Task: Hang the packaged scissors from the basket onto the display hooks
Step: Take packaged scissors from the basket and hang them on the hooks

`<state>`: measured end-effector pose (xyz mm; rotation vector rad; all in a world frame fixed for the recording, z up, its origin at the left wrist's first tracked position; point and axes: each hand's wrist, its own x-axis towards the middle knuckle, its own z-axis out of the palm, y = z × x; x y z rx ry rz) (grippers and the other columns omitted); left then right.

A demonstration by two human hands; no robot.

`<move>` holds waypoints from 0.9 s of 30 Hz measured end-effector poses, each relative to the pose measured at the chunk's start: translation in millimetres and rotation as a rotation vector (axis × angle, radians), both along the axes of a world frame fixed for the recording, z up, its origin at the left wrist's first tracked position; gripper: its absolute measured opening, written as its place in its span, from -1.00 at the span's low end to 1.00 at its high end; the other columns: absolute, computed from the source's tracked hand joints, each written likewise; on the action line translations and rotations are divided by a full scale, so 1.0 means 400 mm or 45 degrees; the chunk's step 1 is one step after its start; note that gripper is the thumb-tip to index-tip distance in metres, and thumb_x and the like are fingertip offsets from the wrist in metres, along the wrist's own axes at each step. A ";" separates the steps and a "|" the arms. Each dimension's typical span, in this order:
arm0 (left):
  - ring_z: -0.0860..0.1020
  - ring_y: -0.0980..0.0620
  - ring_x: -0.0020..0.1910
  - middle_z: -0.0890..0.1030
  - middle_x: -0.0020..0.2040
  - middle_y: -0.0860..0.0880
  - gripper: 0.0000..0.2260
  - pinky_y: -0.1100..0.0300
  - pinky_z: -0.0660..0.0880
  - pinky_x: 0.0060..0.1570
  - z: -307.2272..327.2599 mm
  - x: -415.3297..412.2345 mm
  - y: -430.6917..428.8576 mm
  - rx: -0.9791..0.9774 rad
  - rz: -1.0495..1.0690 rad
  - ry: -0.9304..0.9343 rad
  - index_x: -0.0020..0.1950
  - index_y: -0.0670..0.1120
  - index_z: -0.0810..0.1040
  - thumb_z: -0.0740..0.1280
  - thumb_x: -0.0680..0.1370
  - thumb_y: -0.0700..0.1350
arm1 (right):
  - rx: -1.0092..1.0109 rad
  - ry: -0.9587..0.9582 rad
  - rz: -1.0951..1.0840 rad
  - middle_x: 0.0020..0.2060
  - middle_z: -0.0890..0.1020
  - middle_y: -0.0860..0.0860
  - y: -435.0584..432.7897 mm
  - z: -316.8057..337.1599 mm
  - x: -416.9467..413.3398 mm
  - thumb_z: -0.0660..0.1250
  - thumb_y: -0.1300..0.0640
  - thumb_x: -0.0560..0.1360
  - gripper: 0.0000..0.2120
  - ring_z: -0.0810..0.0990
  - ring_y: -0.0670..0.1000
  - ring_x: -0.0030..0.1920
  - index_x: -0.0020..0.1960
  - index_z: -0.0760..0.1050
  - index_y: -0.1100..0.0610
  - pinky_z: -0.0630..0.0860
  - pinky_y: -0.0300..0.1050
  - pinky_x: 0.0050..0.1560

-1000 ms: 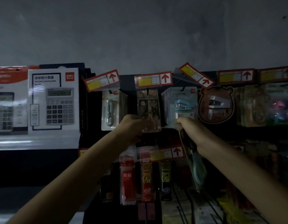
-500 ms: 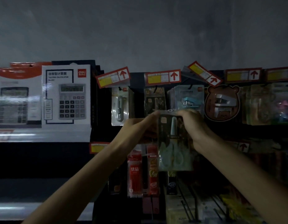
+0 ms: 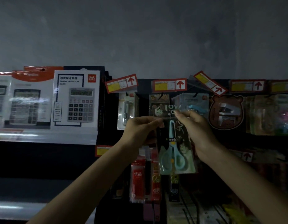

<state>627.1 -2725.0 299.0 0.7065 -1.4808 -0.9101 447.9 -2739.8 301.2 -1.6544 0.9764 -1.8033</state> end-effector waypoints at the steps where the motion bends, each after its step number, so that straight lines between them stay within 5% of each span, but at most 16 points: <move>1: 0.67 -0.01 -0.22 0.68 -0.07 -0.26 -0.82 0.24 0.57 -0.31 0.002 -0.003 -0.002 0.004 0.011 0.021 0.07 -0.22 0.68 0.42 0.58 -0.11 | 0.053 0.007 0.034 0.03 0.71 0.08 -0.001 0.001 -0.005 0.46 -0.26 0.45 -0.58 0.66 0.11 0.10 0.02 0.64 0.09 0.56 0.21 0.24; 8: 0.69 0.00 -0.22 0.72 -0.11 -0.16 -0.92 0.16 0.67 -0.22 0.034 -0.023 -0.012 -0.079 0.172 0.043 -0.04 -0.13 0.68 0.43 0.58 -0.14 | 0.070 0.019 0.125 -0.06 0.76 0.04 -0.008 -0.003 -0.020 0.48 -0.01 0.53 -0.78 0.73 0.10 0.02 0.06 0.69 0.13 0.64 0.00 0.05; 12: 0.68 0.03 -0.19 0.71 -0.16 -0.05 -0.92 0.13 0.68 -0.13 0.087 -0.018 -0.023 -0.204 0.231 0.070 -0.08 -0.05 0.64 0.40 0.60 -0.19 | 0.026 0.022 0.089 0.19 0.68 0.00 -0.022 0.014 -0.019 0.55 -0.27 0.33 -0.38 0.64 0.06 0.23 0.27 0.61 0.05 0.52 0.17 0.32; 14: 0.67 0.01 -0.17 0.70 -0.15 -0.08 -0.91 0.16 0.66 -0.11 0.120 -0.017 -0.030 -0.214 0.250 0.060 -0.10 -0.06 0.63 0.39 0.60 -0.19 | 0.008 0.007 0.105 0.24 0.66 -0.02 -0.034 0.024 -0.020 0.54 -0.28 0.33 -0.35 0.61 0.05 0.26 0.32 0.58 0.01 0.51 0.17 0.34; 17: 0.64 -0.03 -0.12 0.70 0.00 -0.19 -0.92 0.30 0.62 -0.26 0.165 -0.021 -0.034 -0.195 0.241 0.009 0.02 -0.15 0.66 0.38 0.61 -0.18 | -0.010 -0.025 0.100 0.27 0.63 -0.04 -0.049 0.042 -0.020 0.47 -0.17 0.49 -0.49 0.58 0.03 0.27 0.37 0.54 0.01 0.50 0.14 0.34; 20: 0.62 0.00 -0.17 0.68 0.00 -0.19 -0.81 0.34 0.58 -0.35 0.195 -0.024 -0.041 -0.160 0.230 0.015 0.18 -0.22 0.63 0.37 0.62 -0.17 | 0.000 -0.056 0.080 0.08 0.72 -0.06 -0.065 0.053 -0.013 0.41 -0.02 0.58 -0.74 0.66 0.00 0.12 0.23 0.62 0.01 0.58 0.02 0.19; 24: 0.57 -0.01 -0.19 0.65 -0.10 -0.14 -0.85 0.28 0.55 -0.30 0.213 -0.029 -0.047 -0.151 0.226 0.042 0.11 -0.22 0.64 0.36 0.62 -0.17 | 0.003 -0.073 0.082 -0.10 0.75 -0.08 -0.066 0.054 -0.007 0.39 0.09 0.58 -0.89 0.71 -0.02 -0.03 0.08 0.66 0.01 0.60 -0.10 -0.06; 27: 0.55 0.05 -0.23 0.62 -0.13 -0.09 -0.89 0.34 0.52 -0.34 0.225 -0.028 -0.043 -0.127 0.240 0.046 0.03 -0.19 0.63 0.37 0.62 -0.15 | 0.016 -0.083 0.098 -0.08 0.73 -0.10 -0.071 0.055 -0.007 0.38 0.10 0.59 -0.89 0.67 -0.04 0.00 0.07 0.66 0.01 0.60 -0.07 0.02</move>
